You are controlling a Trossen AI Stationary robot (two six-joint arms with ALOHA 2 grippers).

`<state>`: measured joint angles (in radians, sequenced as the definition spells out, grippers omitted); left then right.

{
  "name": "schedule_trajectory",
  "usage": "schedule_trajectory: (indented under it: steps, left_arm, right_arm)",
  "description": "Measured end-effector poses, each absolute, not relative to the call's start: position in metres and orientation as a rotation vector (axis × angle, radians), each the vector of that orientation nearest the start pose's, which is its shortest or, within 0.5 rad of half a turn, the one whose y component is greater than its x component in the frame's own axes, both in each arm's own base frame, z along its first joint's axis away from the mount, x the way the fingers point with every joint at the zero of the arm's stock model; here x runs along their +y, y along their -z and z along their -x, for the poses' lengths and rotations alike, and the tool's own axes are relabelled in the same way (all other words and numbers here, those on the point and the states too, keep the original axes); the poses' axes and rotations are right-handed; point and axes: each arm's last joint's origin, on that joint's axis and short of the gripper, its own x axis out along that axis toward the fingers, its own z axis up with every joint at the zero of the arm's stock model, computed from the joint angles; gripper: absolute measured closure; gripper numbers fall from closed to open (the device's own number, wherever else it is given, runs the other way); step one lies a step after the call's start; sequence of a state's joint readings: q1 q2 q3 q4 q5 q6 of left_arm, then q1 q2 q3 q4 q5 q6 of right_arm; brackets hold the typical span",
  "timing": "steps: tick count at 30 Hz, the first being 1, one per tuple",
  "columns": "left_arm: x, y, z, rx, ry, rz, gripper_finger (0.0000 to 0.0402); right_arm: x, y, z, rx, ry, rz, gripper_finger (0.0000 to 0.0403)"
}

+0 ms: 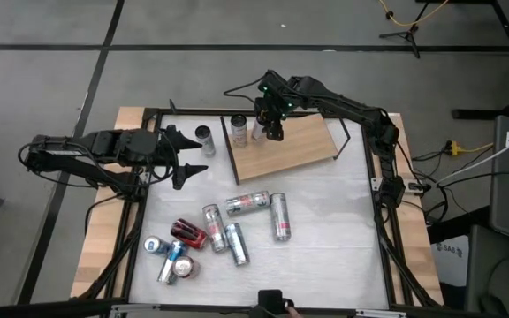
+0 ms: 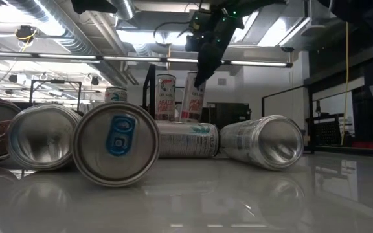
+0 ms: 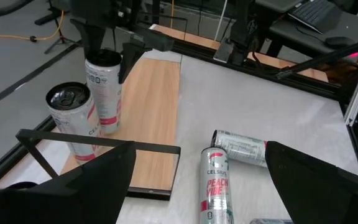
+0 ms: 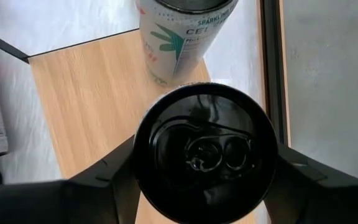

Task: Place canned beverage on shelf
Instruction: Put the white pink soda can on the shelf aligned with the other white pink soda can

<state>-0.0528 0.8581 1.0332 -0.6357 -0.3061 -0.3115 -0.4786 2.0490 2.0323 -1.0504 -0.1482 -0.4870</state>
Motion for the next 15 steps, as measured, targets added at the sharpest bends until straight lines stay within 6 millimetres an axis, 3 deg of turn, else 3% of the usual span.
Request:
schedule_trajectory:
  steps: [15]
  left_arm:
    - [0.0001,-0.3627,-0.1638,0.411,-0.317,0.222,0.005]
  right_arm:
    - [-0.198,-0.3032,-0.392,1.05,0.027,0.121,0.0157]
